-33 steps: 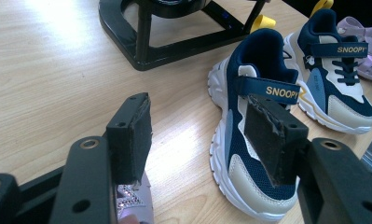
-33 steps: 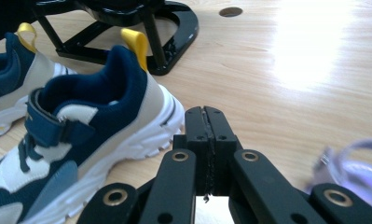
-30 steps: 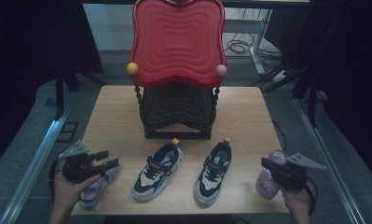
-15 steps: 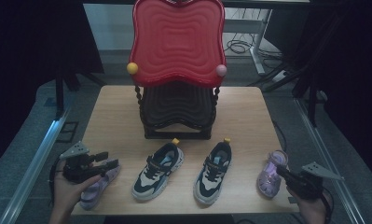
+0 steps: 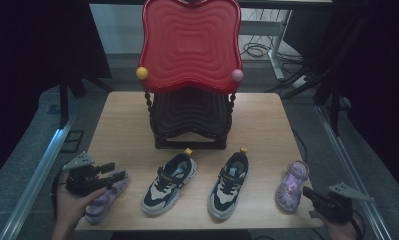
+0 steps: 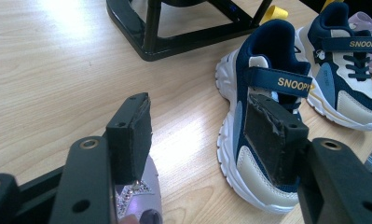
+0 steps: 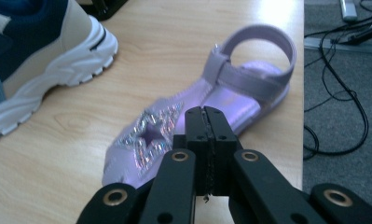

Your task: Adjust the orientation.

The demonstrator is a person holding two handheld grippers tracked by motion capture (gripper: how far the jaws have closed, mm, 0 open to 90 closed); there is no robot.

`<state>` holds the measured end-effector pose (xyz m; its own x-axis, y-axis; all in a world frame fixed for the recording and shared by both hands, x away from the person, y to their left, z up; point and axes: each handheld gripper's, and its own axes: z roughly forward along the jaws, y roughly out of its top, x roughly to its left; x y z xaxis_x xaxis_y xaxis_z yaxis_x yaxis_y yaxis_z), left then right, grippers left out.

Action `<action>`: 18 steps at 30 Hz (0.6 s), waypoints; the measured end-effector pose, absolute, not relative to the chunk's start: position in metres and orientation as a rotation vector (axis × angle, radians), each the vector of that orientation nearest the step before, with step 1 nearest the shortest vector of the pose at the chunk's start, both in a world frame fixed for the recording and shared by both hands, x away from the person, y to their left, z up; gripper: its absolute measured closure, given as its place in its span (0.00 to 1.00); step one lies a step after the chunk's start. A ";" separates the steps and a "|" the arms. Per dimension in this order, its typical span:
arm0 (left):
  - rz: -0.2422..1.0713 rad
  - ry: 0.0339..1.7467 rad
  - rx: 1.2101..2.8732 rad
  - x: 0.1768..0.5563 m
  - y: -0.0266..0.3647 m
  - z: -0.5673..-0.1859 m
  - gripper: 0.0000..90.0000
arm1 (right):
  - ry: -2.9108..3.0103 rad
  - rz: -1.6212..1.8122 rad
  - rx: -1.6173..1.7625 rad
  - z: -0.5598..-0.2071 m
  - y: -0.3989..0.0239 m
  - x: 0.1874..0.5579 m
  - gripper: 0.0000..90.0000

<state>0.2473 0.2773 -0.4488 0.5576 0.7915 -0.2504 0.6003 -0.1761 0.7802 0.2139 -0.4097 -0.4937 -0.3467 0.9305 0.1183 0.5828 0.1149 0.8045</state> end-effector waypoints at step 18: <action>0.262 1.140 1.878 0.248 0.277 -0.450 0.46 | 2.073 1.065 1.460 -0.510 -0.412 0.204 1.00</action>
<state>0.2478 0.2774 -0.4504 0.5534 0.7938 -0.2523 0.6042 -0.1741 0.7776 0.2044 -0.4117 -0.5100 -0.3820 0.9178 0.1080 0.6220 0.1688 0.7646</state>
